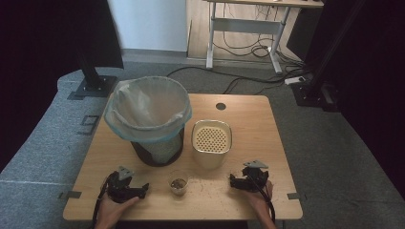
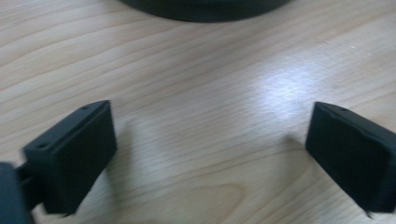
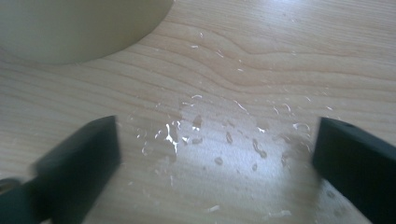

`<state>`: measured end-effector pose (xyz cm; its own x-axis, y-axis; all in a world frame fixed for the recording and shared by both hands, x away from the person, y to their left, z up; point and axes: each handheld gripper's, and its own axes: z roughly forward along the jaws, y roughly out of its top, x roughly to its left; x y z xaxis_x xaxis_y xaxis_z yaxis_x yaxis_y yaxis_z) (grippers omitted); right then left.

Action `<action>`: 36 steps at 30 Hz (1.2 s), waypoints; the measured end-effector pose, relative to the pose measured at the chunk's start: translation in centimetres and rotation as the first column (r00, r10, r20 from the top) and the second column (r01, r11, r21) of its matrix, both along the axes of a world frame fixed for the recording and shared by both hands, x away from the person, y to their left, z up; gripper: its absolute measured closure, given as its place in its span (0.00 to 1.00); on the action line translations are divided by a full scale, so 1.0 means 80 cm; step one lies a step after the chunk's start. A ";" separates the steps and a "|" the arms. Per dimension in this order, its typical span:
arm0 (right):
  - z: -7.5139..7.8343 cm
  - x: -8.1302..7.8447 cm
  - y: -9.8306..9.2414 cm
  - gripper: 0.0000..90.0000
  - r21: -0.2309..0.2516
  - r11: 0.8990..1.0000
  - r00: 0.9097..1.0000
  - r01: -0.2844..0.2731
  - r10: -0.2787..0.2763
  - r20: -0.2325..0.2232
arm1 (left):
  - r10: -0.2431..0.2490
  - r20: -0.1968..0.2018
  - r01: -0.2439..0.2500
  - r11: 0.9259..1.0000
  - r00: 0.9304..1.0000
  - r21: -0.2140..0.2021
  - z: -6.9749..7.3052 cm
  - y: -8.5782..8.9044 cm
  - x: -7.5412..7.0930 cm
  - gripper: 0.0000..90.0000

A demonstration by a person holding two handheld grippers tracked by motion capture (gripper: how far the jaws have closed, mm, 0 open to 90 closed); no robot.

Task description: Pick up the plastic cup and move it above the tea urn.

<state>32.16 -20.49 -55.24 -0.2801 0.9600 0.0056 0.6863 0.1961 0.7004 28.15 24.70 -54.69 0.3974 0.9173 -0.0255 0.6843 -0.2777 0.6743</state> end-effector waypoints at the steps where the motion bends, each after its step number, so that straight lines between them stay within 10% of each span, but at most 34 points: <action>1: 0.001 -0.003 0.001 0.08 -0.003 1.000 1.000 -0.007 0.007 0.012 | 0.000 0.000 0.000 1.000 1.000 0.000 0.000 0.000 0.000 0.07; 7: 0.009 -0.018 0.011 0.13 0.059 0.994 0.992 -0.093 0.088 0.088 | 0.019 -0.007 -0.019 0.998 1.000 -0.052 0.003 0.016 -0.005 0.12; 12: 0.022 -0.035 0.038 0.16 0.129 0.964 0.962 -0.233 0.209 0.176 | -0.001 -0.010 0.001 1.000 1.000 -0.011 0.004 0.017 -0.011 0.11; 16: 0.032 -0.056 0.080 0.21 0.174 0.902 0.907 -0.396 0.353 0.231 | -0.012 0.022 0.013 0.999 1.000 -0.044 0.012 0.017 -0.018 0.14; 17: 0.032 -0.056 0.080 0.21 0.174 0.902 0.907 -0.396 0.353 0.231 | -0.012 0.022 0.013 0.999 1.000 -0.044 0.012 0.017 -0.018 0.15; 18: 0.034 -0.062 0.097 0.23 0.190 0.868 0.879 -0.459 0.412 0.242 | -0.016 0.023 0.017 0.999 1.000 -0.046 0.013 0.017 -0.018 0.15; 19: 0.034 -0.062 0.097 0.23 0.190 0.868 0.879 -0.459 0.412 0.242 | -0.019 0.024 0.020 0.999 1.000 -0.049 0.013 0.017 -0.018 0.15; 20: 0.033 -0.065 0.115 0.23 0.206 0.834 0.853 -0.511 0.463 0.241 | -0.020 0.017 0.021 0.999 1.000 -0.048 0.013 0.016 -0.017 0.15; 22: 0.030 -0.067 0.133 0.23 0.222 0.804 0.830 -0.552 0.503 0.241 | -0.021 0.006 0.022 0.998 1.000 -0.054 0.012 0.016 -0.015 0.16; 23: 0.030 -0.067 0.133 0.23 0.222 0.804 0.830 -0.552 0.503 0.241 | -0.021 0.006 0.022 0.998 1.000 -0.054 0.012 0.016 -0.015 0.16; 24: 0.027 -0.068 0.151 0.23 0.219 0.779 0.807 -0.587 0.540 0.241 | -0.021 -0.002 0.021 0.998 1.000 -0.055 0.011 0.016 -0.014 0.16; 25: 0.027 -0.068 0.151 0.23 0.219 0.779 0.807 -0.587 0.540 0.241 | -0.021 -0.002 0.021 0.998 1.000 -0.055 0.011 0.016 -0.014 0.16; 27: 0.024 -0.068 0.178 0.23 0.197 0.755 0.777 -0.625 0.579 0.248 | -0.023 -0.009 0.022 0.998 1.000 -0.054 0.010 0.016 -0.015 0.16; 36: 0.015 -0.042 0.226 0.34 0.180 0.756 0.771 -0.630 0.580 0.264 | -0.013 -0.029 0.010 0.997 0.999 -0.075 0.008 0.020 -0.015 0.16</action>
